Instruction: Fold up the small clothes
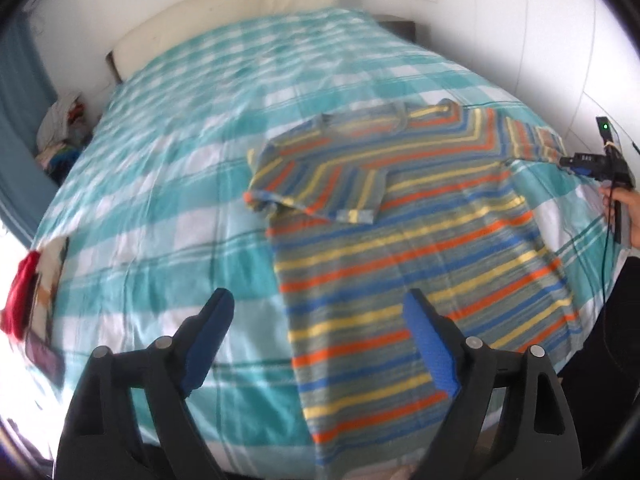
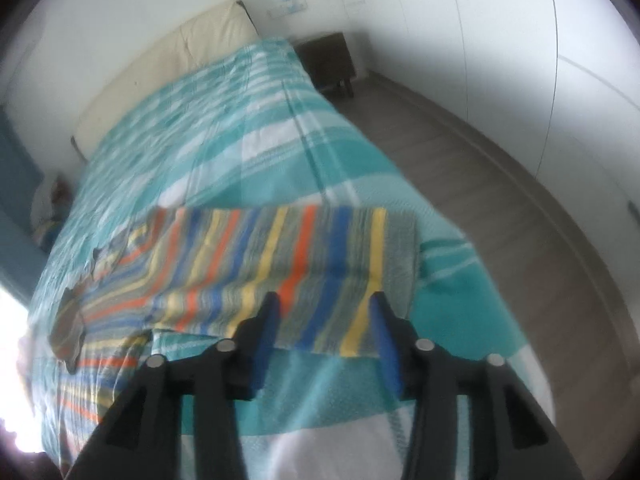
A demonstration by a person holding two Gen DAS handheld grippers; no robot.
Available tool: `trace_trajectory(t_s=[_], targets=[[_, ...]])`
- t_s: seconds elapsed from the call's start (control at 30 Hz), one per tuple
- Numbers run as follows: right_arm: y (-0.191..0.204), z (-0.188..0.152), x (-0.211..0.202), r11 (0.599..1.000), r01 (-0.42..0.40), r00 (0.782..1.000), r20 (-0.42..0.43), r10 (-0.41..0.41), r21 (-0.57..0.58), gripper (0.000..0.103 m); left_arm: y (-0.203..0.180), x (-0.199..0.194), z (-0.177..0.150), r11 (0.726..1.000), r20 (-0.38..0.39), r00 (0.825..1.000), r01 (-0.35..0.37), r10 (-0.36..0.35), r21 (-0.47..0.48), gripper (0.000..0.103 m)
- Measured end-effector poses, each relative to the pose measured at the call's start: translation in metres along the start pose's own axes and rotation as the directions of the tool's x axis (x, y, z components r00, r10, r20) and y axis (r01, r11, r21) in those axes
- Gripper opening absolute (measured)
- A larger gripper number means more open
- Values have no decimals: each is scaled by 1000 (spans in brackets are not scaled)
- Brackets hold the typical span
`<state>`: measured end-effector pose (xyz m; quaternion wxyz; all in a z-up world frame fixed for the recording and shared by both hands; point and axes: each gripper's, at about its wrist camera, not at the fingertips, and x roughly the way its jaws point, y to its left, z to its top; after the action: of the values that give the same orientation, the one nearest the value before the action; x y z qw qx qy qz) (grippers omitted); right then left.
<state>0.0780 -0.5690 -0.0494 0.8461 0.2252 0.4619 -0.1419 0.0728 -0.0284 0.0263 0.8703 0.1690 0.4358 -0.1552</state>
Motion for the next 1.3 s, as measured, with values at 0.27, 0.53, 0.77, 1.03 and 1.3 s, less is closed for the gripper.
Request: trace_trajectory(t_s=[0.27,0.53,0.77,1.03,1.3], targets=[[31,-44,-60,998,40,990,135,-32,-55,48,-48,93,65,956,-76,987,157,-142,249,94],[76,-121,-101,983,-16,972,229,59,-185,54,-46,210,61,957,-228,961,203,-155,206,53],[88,-132,-114,981,-4,936,344,73,-196,54,38,158,72,966,-71,971,216,-227,-144,3],[83,-133,-112,984,-7,937,341,68,-177,54,262,127,-24,628,-61,997,-75,45,-774,2],[99,-137,-96,971,26,952,302,49,-239,54,261,164,-84,560,-139,990,-134,33,-817,2]])
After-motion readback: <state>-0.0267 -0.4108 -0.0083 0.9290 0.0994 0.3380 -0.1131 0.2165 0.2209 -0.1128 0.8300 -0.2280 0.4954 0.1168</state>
